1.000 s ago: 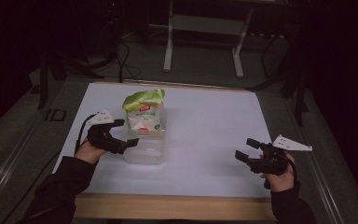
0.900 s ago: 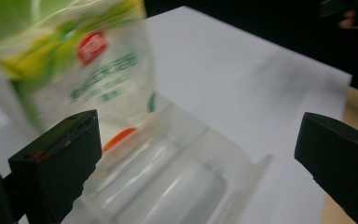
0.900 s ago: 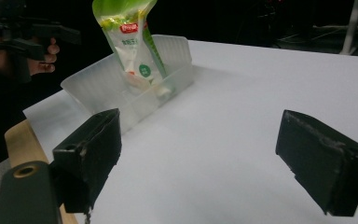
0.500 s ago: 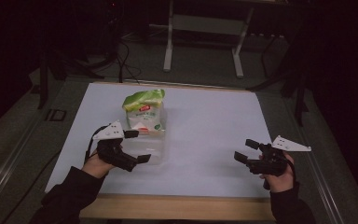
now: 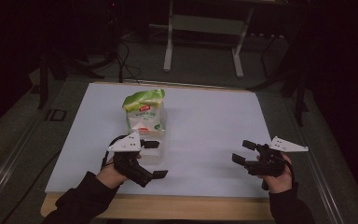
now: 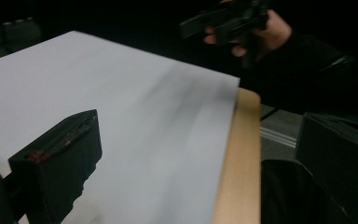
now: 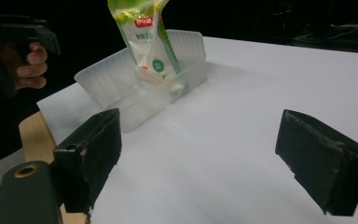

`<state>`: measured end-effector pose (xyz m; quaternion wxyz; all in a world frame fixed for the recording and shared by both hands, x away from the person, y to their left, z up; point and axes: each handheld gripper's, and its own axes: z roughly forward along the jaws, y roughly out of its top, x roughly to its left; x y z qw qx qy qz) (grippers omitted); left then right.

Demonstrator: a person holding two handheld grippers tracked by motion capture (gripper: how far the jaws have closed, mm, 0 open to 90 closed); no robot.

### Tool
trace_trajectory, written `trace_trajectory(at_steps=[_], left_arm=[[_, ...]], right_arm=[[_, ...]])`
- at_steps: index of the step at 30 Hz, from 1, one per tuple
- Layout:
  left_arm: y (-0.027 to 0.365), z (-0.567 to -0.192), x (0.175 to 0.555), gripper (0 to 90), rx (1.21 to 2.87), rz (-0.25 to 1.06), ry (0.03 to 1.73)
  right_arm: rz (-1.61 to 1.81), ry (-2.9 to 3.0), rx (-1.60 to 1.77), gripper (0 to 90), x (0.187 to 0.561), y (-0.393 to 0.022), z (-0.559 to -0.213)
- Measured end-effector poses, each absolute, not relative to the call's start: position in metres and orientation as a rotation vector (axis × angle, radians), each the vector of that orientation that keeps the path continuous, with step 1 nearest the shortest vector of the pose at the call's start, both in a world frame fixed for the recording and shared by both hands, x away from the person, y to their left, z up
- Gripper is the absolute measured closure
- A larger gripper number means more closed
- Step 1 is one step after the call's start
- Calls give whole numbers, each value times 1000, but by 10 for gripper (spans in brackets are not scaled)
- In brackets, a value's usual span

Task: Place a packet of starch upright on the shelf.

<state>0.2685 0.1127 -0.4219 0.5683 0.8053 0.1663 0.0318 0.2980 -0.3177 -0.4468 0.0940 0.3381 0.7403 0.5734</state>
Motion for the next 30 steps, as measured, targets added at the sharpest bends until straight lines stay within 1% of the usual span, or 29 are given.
trace_trajectory(at_steps=[10,15,30], left_arm=[[75,-429,258,11,1911,-5,287],[65,-437,258,11,1920,-34,262],[44,-461,252,11,1993,26,258]], right_arm=[[1690,2229,981,145,296,-313,-450],[1667,2246,981,145,295,-311,-453],[1601,2285,993,138,298,-304,-466]])
